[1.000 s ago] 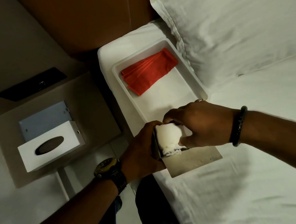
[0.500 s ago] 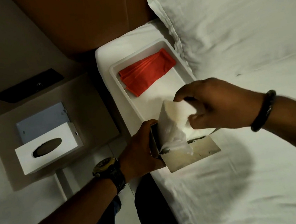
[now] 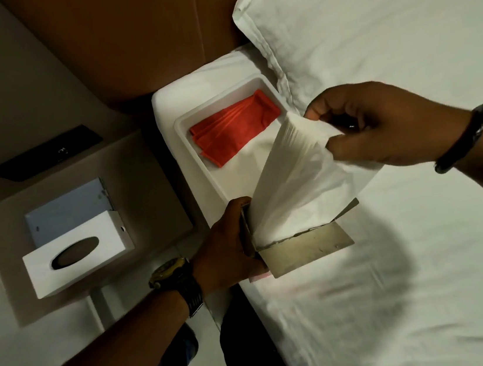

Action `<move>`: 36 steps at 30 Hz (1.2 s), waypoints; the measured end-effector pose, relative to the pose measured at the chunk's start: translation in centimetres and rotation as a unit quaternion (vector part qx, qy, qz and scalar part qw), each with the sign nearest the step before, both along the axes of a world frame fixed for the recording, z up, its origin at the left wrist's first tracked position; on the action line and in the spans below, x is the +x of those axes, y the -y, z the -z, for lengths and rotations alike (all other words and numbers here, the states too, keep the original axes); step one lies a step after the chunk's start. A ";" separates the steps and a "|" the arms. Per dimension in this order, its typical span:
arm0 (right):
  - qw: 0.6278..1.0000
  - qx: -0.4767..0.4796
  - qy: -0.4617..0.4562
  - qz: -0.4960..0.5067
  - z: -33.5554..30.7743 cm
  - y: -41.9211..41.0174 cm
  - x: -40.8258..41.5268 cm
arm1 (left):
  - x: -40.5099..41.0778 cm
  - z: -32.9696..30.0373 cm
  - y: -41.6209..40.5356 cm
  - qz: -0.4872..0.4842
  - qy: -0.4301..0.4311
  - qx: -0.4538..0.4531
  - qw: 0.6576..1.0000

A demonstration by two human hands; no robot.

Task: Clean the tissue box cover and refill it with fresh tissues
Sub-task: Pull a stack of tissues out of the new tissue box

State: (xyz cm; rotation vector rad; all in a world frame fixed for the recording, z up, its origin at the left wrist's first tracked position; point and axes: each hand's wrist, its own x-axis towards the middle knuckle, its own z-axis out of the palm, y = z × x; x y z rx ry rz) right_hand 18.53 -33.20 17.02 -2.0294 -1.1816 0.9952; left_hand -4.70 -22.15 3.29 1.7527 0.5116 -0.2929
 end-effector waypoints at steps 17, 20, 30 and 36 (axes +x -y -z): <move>0.888 0.158 -0.248 0.353 3.9 4.2 2.7 | 1.1 0.8 2.0 -0.142 -0.015 -0.140 0.980; 0.834 0.170 -0.280 0.443 4.3 4.7 2.0 | 1.9 2.0 3.6 -0.216 -0.053 -0.224 0.949; 0.761 0.144 -0.288 0.563 7.7 5.7 2.1 | 5.7 6.4 8.2 -0.204 -0.158 -0.364 0.895; 0.766 0.140 -0.302 0.550 9.0 5.4 0.7 | 3.9 6.6 6.9 -0.171 -0.190 -0.355 0.899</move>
